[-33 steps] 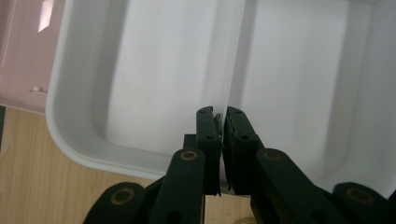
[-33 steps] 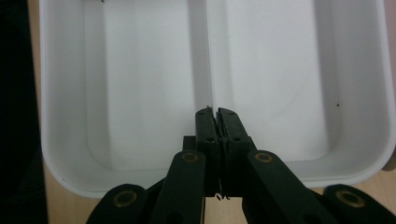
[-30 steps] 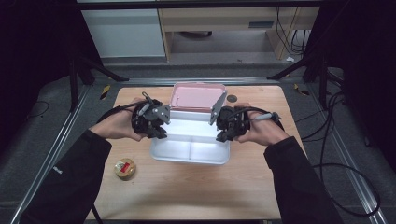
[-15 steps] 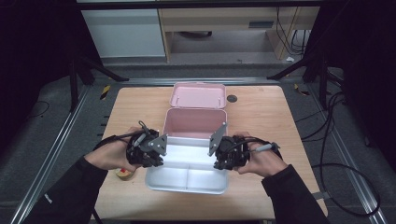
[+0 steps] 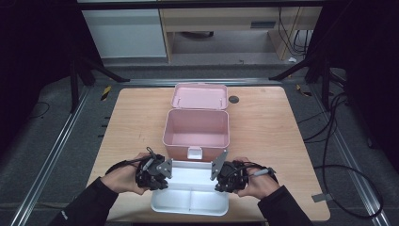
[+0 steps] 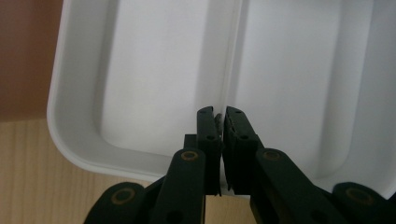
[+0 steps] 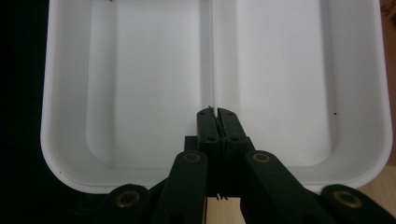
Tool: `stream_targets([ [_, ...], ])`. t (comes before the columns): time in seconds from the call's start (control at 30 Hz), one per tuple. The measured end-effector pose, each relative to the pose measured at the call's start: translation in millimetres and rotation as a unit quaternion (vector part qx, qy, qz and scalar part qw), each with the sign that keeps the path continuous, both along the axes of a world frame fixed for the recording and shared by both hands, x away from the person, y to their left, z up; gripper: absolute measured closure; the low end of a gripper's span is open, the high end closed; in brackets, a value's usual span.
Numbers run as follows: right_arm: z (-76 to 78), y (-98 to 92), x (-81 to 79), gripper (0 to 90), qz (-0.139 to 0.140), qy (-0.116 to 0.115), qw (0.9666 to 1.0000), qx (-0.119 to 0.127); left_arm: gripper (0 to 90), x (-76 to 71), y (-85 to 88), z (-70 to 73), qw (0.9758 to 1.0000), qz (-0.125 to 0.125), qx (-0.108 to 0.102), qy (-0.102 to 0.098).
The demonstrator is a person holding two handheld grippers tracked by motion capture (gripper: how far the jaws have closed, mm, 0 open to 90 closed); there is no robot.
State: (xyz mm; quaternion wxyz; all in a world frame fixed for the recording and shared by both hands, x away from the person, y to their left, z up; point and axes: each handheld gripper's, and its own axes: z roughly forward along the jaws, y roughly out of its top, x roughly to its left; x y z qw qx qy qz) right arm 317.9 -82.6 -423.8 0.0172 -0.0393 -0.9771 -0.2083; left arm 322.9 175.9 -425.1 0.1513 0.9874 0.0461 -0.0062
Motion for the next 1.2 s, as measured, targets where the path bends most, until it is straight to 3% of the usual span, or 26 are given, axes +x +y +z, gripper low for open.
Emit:
stream_targets([
  [0.13,-22.4,-0.4,4.9,89.5,0.002,0.007,1.0,-0.006,85.2,4.3,-3.2,-24.1,1.0,0.002,0.005,0.006],
  [0.27,-40.8,-1.4,9.9,89.1,-0.002,0.003,1.0,-0.008,85.1,9.5,-5.4,-39.4,0.9998,0.012,0.009,0.013],
  [0.47,-56.3,-5.4,12.2,88.0,-0.01,0.005,0.9999,-0.007,85.8,7.8,-12.3,-51.9,0.9997,0.011,0.02,0.012],
  [0.63,-58.5,-6.0,11.0,87.7,-0.013,-0.001,0.9999,-0.008,85.0,7.9,-13.2,-53.2,0.9997,0.017,0.017,0.009],
  [0.73,-58.5,-6.4,10.3,84.7,-0.024,-0.004,0.9997,-0.006,77.1,5.5,-13.4,-53.1,0.9996,0.022,0.017,-0.003],
  [0.8,-55.9,-8.0,9.4,78.7,-0.035,-0.01,0.9993,0.004,74.3,3.5,-10.9,-48.7,0.9995,0.027,0.009,-0.011],
  [0.87,-49.5,-12.4,8.6,74.2,-0.047,-0.017,0.9982,0.033,72.3,3.1,-6.1,-41.9,0.999,0.042,-0.007,-0.017],
  [0.97,-39.2,-21.8,9.3,66.8,-0.084,-0.032,0.994,0.064,64.7,6.5,4.4,-27.7,0.9963,0.073,-0.036,-0.029],
  [1.07,-31.6,-34.0,12.4,62.2,-0.131,-0.045,0.987,0.082,57.5,10.1,17.7,-15.6,0.9915,0.109,-0.059,-0.04],
  [1.13,-28.4,-42.5,15.5,61.3,-0.163,-0.054,0.9809,0.091,55.1,12.7,27.1,-11.1,0.9883,0.132,-0.064,-0.043],
  [1.17,-28.4,-42.5,15.5,61.3,-0.163,-0.054,0.9809,0.091,53.2,12.7,27.1,-11.1,0.9883,0.132,-0.064,-0.043],
  [1.2,-26.2,-51.5,18.8,60.0,-0.198,-0.06,0.9732,0.101,50.6,14.9,36.0,-8.5,0.9835,0.16,-0.068,-0.051],
])
